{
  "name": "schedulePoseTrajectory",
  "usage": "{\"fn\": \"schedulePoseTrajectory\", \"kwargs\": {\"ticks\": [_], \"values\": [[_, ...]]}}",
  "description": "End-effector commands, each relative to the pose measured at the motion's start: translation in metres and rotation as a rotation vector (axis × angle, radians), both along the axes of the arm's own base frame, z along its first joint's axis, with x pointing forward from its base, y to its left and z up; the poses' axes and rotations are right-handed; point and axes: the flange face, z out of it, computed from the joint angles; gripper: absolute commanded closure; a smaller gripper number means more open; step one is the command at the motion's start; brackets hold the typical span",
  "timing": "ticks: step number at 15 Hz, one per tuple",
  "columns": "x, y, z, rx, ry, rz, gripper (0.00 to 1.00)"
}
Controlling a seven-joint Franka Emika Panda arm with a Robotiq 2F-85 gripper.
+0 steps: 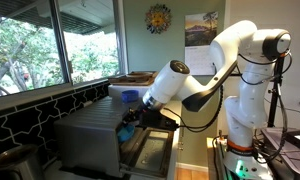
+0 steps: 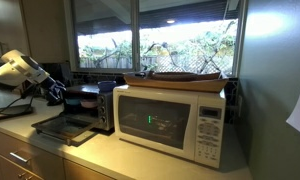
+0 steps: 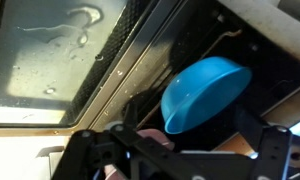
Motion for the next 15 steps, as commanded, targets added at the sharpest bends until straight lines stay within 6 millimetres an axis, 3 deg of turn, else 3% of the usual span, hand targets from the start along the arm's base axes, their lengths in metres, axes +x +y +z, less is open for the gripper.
{"fn": "schedulePoseTrajectory", "kwargs": {"ticks": [1, 10, 15], "values": [[-0.014, -0.012, 0.016, -0.010, 0.001, 0.144, 0.00], [-0.049, -0.030, 0.057, -0.068, 0.152, 0.444, 0.00], [-0.072, -0.046, 0.082, -0.150, 0.203, 0.518, 0.00]]}}
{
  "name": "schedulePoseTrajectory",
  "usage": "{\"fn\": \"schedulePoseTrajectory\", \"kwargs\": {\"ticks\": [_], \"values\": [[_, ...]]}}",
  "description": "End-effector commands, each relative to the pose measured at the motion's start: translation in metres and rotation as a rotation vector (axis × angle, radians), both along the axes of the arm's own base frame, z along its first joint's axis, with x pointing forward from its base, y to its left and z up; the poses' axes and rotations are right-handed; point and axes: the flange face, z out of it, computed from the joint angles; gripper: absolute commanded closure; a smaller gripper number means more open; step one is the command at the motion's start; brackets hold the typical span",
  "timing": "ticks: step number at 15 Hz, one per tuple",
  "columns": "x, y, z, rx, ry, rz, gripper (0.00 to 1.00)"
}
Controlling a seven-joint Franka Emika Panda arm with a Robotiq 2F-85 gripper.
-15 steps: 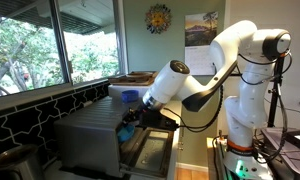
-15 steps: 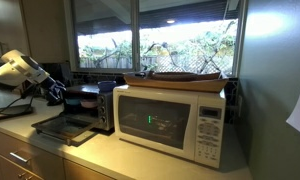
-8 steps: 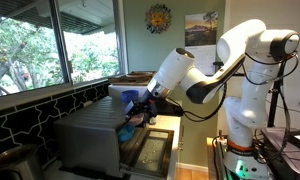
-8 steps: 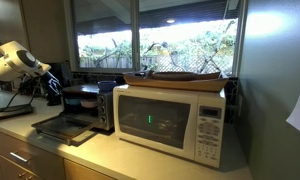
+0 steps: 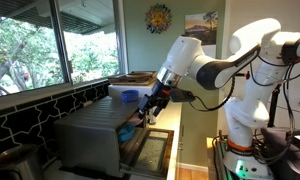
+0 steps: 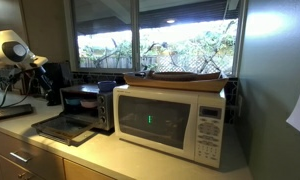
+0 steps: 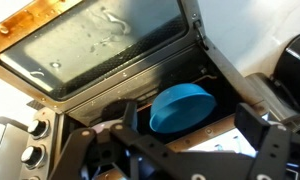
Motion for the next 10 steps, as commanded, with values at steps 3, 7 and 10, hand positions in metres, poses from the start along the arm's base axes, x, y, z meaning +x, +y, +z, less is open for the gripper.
{"fn": "schedulePoseTrajectory", "kwargs": {"ticks": [3, 7, 10], "values": [[-0.035, -0.022, 0.023, -0.088, 0.027, 0.071, 0.00], [-0.056, -0.031, 0.044, -0.166, 0.012, 0.125, 0.00], [-0.071, -0.037, 0.060, -0.203, -0.003, 0.173, 0.00]]}}
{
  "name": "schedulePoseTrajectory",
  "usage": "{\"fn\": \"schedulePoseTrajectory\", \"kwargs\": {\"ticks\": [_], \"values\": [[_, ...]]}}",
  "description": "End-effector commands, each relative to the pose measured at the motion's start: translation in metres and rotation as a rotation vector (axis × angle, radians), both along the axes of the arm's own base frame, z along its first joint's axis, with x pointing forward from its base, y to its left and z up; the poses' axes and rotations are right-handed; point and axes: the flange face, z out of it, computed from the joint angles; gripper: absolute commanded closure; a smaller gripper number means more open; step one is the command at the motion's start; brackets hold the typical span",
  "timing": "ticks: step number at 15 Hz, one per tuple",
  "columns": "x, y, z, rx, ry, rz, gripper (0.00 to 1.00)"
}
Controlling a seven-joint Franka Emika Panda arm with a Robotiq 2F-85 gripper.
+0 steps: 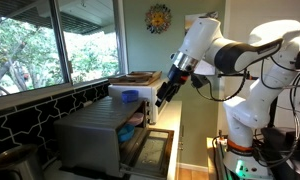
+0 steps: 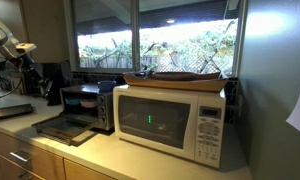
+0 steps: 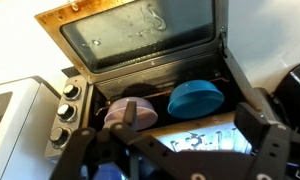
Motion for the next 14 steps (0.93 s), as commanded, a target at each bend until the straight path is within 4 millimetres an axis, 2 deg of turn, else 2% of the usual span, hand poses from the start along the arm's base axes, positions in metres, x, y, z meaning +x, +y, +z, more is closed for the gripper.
{"fn": "schedulePoseTrajectory", "kwargs": {"ticks": [1, 9, 10, 11, 14], "values": [[-0.024, -0.010, 0.017, -0.040, -0.008, 0.055, 0.00], [-0.064, -0.020, 0.057, -0.064, -0.089, 0.155, 0.00], [-0.067, -0.021, 0.059, -0.074, -0.098, 0.152, 0.00], [-0.057, -0.017, 0.056, -0.058, -0.102, 0.147, 0.00], [-0.063, -0.018, 0.061, -0.067, -0.118, 0.151, 0.00]]}}
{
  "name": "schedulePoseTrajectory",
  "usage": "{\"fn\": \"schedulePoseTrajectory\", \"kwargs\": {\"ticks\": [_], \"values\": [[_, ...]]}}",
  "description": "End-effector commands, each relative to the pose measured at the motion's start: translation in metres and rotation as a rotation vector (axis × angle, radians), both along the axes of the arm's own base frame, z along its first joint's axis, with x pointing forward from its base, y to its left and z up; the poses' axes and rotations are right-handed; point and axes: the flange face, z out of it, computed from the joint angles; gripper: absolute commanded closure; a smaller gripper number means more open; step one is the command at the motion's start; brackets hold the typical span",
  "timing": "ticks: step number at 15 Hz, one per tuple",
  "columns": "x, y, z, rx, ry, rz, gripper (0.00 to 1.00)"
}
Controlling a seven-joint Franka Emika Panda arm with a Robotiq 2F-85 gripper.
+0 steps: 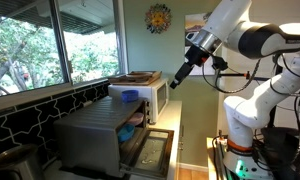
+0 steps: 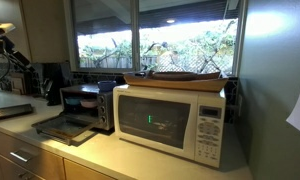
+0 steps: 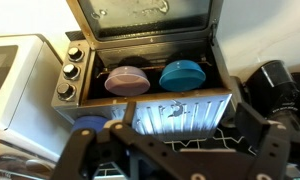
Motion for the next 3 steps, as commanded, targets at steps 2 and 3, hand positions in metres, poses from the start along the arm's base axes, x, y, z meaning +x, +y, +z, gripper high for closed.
{"fn": "schedulePoseTrajectory", "kwargs": {"ticks": [2, 3], "values": [[0.0007, 0.0005, 0.0005, -0.003, 0.000, -0.002, 0.00], [0.0010, 0.0003, 0.0004, -0.004, 0.000, -0.004, 0.00]]}}
